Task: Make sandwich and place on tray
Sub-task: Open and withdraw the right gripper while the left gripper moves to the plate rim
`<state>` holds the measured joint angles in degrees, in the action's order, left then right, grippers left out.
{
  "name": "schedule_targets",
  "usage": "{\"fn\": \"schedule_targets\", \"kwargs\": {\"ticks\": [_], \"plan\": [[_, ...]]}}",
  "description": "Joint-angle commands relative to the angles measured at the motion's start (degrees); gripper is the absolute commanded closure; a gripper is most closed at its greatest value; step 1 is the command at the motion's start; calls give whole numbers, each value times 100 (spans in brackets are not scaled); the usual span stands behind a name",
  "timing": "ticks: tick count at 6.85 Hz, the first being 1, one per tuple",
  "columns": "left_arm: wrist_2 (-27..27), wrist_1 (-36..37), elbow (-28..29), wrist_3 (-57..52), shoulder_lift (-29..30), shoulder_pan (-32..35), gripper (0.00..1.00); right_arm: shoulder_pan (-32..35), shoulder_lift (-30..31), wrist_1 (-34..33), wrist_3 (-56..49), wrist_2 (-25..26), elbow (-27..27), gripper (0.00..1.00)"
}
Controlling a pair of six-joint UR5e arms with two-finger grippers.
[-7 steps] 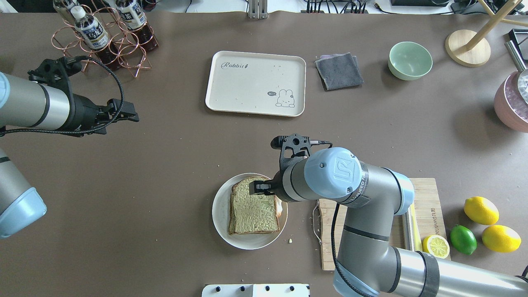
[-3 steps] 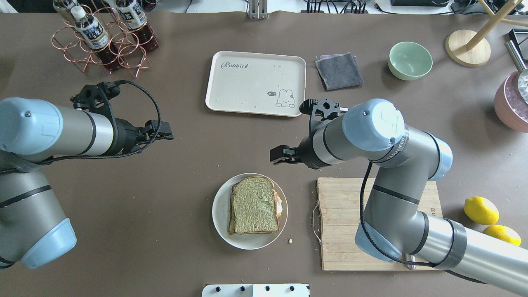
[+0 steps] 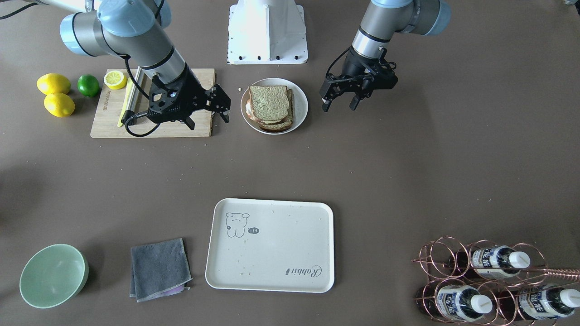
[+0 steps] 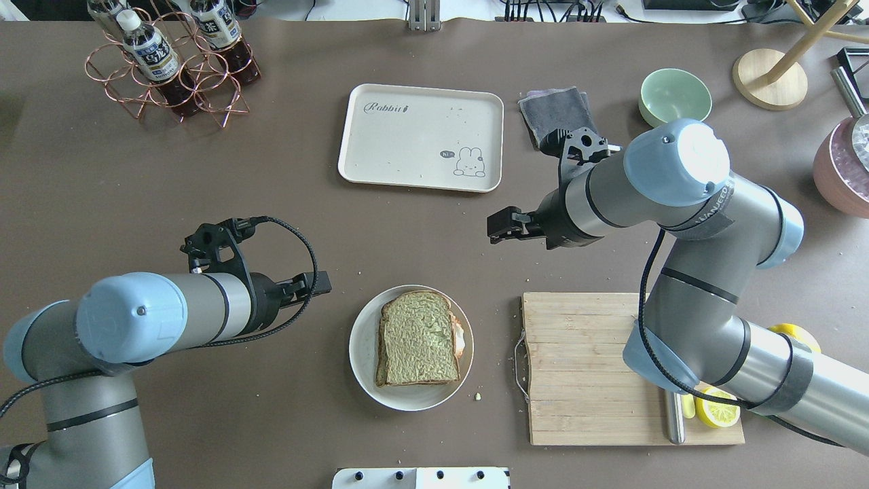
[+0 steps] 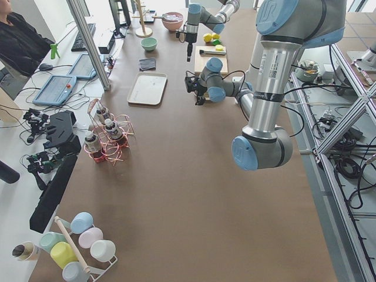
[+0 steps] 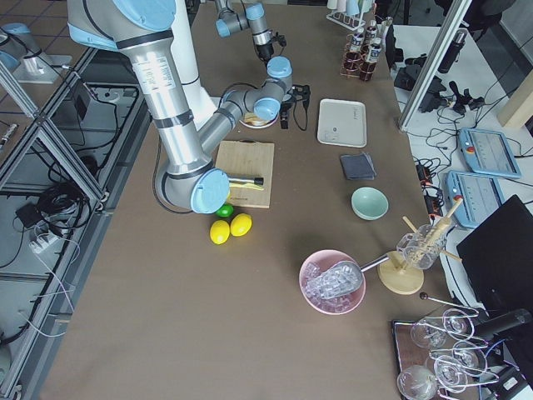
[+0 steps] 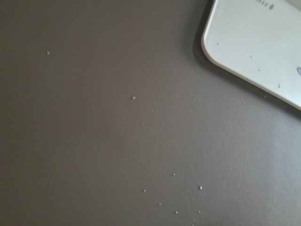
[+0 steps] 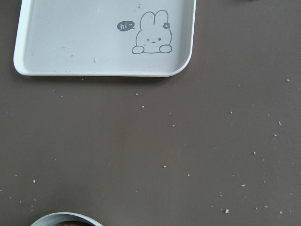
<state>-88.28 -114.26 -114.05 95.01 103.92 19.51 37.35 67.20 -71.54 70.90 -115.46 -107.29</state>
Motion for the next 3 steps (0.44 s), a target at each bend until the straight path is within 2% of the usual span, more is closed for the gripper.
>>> {"fn": "schedule_targets", "kwargs": {"ticks": [1,3], "plan": [[520,1,171,271,197,-622,5,412,196,8,-383,-346,14,1],[689,-8,480,359,436,-693,19,422,293,17,-358,-258,15,1]]}}
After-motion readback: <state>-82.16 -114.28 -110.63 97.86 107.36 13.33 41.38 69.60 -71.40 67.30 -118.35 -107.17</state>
